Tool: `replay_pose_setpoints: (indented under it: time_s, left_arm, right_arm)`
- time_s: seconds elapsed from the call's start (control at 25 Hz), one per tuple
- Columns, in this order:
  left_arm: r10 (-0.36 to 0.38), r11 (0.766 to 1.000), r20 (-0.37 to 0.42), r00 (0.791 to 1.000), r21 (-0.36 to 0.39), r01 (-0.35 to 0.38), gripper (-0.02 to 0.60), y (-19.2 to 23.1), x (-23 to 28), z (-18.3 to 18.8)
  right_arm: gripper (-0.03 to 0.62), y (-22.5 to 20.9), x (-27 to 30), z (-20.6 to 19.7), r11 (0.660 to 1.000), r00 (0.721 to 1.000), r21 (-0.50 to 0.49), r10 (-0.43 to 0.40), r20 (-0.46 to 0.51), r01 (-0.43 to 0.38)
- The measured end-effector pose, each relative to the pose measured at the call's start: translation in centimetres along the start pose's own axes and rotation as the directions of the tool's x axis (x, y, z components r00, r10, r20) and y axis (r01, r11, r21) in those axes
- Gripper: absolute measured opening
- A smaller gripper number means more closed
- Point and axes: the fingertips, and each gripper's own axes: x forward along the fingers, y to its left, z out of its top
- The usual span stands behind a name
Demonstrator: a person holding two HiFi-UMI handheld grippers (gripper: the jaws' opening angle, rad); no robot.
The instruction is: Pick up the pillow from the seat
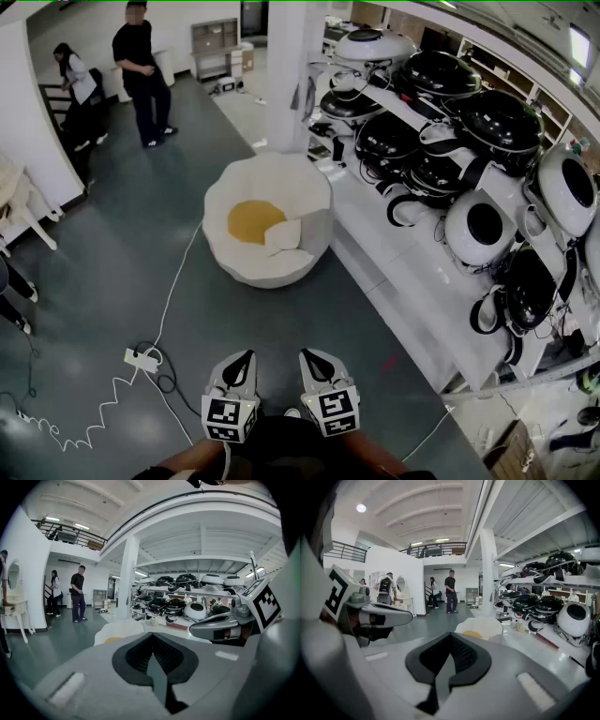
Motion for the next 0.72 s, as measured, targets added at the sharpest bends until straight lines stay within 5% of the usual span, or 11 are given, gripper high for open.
replay_pose_setpoints:
  time_s: [0.72]
  left_arm:
    - [0.008,1.0,0.015,1.0,-0.012,-0.008,0.002,0.42,-0.07,0.34]
  right_arm:
    - [0.002,-0.42,0.14,0.76,1.0,1.0,0.021,-0.005,0.013,0.005]
